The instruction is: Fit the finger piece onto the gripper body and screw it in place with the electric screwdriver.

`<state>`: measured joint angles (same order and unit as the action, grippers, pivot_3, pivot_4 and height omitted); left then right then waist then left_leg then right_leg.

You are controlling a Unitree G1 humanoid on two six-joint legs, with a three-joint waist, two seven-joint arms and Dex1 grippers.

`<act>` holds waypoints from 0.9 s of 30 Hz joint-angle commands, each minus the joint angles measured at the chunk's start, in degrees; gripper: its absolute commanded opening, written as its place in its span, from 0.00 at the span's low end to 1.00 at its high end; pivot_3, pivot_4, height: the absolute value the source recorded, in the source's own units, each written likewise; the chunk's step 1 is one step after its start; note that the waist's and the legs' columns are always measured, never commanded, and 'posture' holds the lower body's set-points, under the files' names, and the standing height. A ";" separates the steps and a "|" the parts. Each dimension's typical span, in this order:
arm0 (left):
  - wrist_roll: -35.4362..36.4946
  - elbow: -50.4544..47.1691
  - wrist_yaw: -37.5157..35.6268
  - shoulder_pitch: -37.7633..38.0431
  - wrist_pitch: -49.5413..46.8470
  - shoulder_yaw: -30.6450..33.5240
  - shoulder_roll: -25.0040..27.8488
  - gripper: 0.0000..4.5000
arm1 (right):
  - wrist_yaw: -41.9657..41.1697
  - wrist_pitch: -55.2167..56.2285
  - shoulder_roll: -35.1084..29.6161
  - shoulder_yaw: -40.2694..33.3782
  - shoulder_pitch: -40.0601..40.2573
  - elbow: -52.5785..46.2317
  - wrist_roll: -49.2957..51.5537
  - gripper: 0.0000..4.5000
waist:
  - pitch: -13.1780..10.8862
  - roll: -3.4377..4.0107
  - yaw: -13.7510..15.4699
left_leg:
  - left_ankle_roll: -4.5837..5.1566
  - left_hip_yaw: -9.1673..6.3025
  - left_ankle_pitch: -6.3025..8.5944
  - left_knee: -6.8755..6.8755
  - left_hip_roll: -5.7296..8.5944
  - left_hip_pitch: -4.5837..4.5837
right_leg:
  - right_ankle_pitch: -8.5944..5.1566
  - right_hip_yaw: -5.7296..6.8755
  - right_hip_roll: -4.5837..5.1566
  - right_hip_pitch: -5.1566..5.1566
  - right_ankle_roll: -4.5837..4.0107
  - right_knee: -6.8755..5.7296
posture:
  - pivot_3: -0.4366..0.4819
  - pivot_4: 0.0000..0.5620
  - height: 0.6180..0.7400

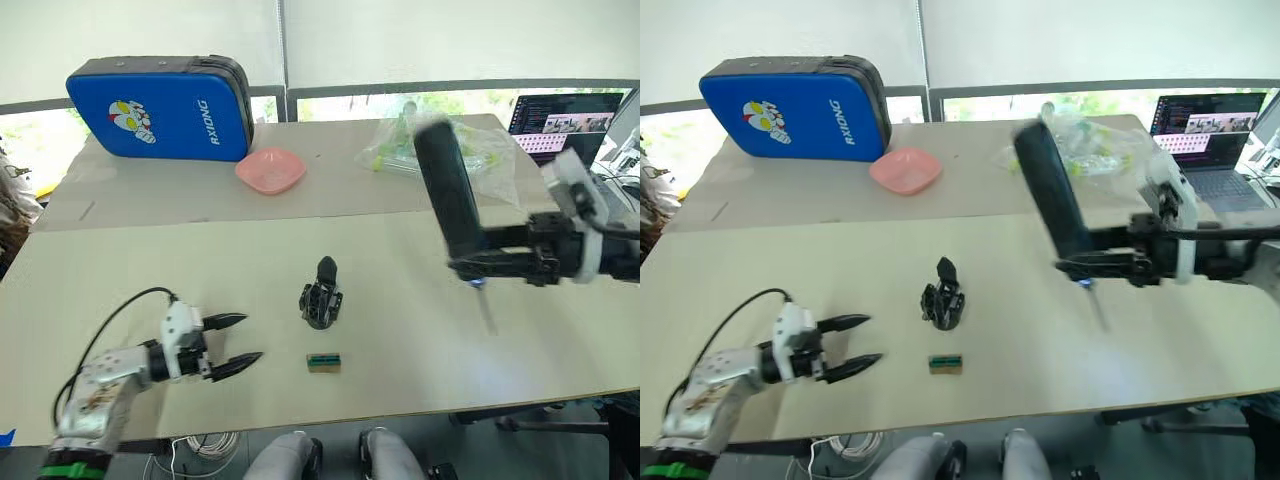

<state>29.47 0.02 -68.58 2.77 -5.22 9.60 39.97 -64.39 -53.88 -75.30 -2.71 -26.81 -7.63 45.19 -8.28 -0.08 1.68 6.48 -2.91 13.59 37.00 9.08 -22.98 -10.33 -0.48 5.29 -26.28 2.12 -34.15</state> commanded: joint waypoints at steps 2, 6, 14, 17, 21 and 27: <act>3.24 -1.53 -3.08 -0.85 -0.13 3.97 2.29 0.99 | -3.24 -3.01 -2.67 6.05 -2.66 3.96 -6.83 0.43 | -0.22 0.32 0.03 | -0.02 0.05 -0.01 0.00 0.02 -0.10 | 0.04 -0.05 0.03 0.01 0.05 0.06 | 0.48 0.27 1.00; 3.39 0.02 -5.13 -1.89 -0.55 4.85 3.91 0.99 | -3.98 -1.62 -0.84 17.43 -6.20 12.85 -19.47 0.43 | -0.31 0.39 -0.22 | -0.32 0.09 -0.19 0.01 0.01 -0.33 | 0.05 -0.04 0.03 -0.10 0.07 0.06 | 0.48 0.27 1.00; 2.99 0.82 -5.29 -3.35 -1.88 5.13 4.55 0.99 | -4.97 5.52 6.61 23.84 -12.65 29.18 -33.02 0.43 | -0.41 0.46 -0.64 | -0.32 0.11 -0.19 0.05 0.06 -0.38 | 0.06 -0.04 0.03 -0.13 0.09 0.07 | 0.48 0.27 1.00; 3.06 0.39 -4.82 -3.74 -3.31 5.29 5.18 0.99 | -5.25 7.87 8.82 23.73 -13.33 32.63 -35.61 0.43 | -0.41 0.45 -0.81 | -0.33 0.09 -0.20 0.09 0.06 -0.34 | 0.07 -0.01 0.02 -0.08 0.09 0.04 | 0.48 0.27 1.00; 3.08 -0.23 -4.34 -3.89 -4.47 5.54 5.61 0.99 | -5.72 10.26 10.62 22.40 -13.78 35.01 -37.46 0.43 | -0.42 0.40 -1.04 | -0.33 0.07 -0.20 0.30 0.04 -0.21 | 0.13 0.02 0.00 0.05 0.15 0.02 | 0.48 0.27 1.00; 3.28 -1.42 -3.95 -2.78 -7.84 6.04 7.21 1.00 | -6.25 11.84 10.14 17.41 -13.51 34.35 -36.75 0.89 | -0.43 0.42 -1.02 | -0.29 0.09 -0.18 0.72 0.06 -0.19 | 0.31 0.01 -0.04 0.07 0.28 -0.12 | 0.48 0.27 1.00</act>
<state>31.68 0.42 -72.71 -0.22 -12.24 13.79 46.16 -70.69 -43.37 -64.04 18.03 -39.81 27.47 8.13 -8.71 0.34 0.67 6.18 -2.82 13.42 37.75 9.14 -23.17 -10.02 -0.46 5.25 -26.22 2.40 -34.33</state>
